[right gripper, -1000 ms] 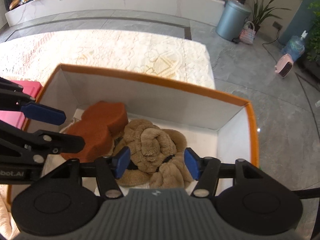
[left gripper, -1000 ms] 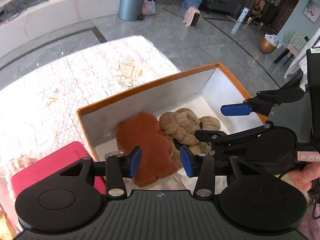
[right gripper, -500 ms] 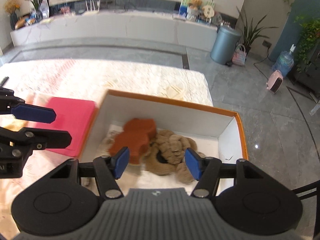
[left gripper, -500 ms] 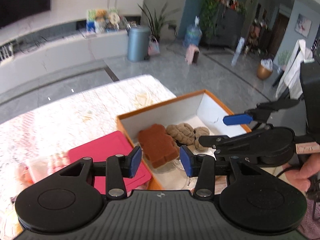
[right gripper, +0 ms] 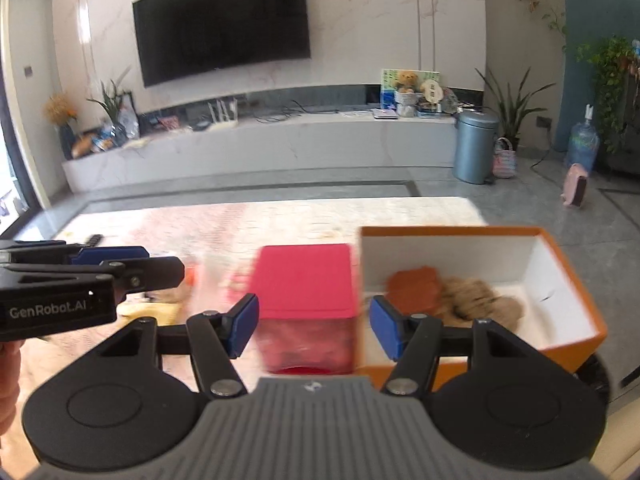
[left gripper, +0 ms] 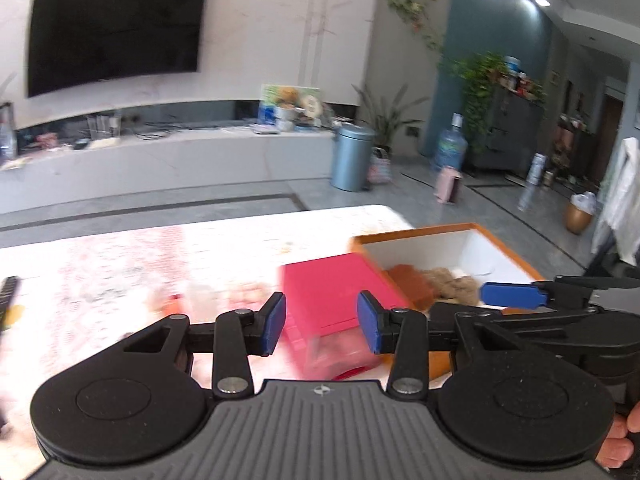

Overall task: Organize soft objects
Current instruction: 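Move both tools back toward the yellow cloth and pink crocheted item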

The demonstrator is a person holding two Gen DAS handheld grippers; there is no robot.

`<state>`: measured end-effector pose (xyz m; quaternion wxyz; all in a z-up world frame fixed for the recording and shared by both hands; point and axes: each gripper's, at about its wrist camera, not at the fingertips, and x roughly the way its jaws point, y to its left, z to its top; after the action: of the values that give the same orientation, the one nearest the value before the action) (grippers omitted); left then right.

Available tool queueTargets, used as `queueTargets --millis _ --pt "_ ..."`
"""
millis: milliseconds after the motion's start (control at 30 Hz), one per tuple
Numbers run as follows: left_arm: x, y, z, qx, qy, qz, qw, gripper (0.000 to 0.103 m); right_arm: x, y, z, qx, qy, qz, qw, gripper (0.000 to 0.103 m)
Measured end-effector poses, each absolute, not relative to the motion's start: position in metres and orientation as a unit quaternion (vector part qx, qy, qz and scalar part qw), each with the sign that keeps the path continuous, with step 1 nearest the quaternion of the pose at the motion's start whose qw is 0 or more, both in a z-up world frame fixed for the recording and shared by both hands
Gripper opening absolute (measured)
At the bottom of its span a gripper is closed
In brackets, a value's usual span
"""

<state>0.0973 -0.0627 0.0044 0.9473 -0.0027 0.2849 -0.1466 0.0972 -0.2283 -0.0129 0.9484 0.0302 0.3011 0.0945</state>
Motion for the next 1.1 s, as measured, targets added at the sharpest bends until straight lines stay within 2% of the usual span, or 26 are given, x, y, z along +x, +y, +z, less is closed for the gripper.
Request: queueTargets --millis 267,600,700,767,967,1100 --pt "0.086 -0.006 -0.017 -0.022 0.310 -0.063 0.948 0.048 0.085 -0.163 -0.040 0.000 0.290 0.114 0.950 0.061" --pt "0.094 0.048 -0.047 -0.020 0.348 -0.050 0.936 0.049 0.114 -0.115 -0.072 -0.032 0.335 0.154 0.929 0.061" --pt "0.099 0.064 -0.064 -0.018 0.364 -0.053 0.930 0.051 0.130 -0.103 -0.081 -0.040 0.345 0.163 0.923 0.060" --pt "0.110 0.070 -0.070 -0.002 0.371 -0.056 0.927 0.058 0.142 -0.092 -0.088 -0.048 0.349 0.172 0.920 0.060" --pt "0.157 0.082 -0.085 0.023 0.394 -0.080 0.915 0.068 0.184 -0.064 -0.107 -0.075 0.363 0.189 0.909 0.057" --pt "0.188 0.082 -0.105 0.051 0.425 -0.091 0.899 0.069 0.208 -0.056 -0.121 -0.088 0.375 0.191 0.903 0.056"
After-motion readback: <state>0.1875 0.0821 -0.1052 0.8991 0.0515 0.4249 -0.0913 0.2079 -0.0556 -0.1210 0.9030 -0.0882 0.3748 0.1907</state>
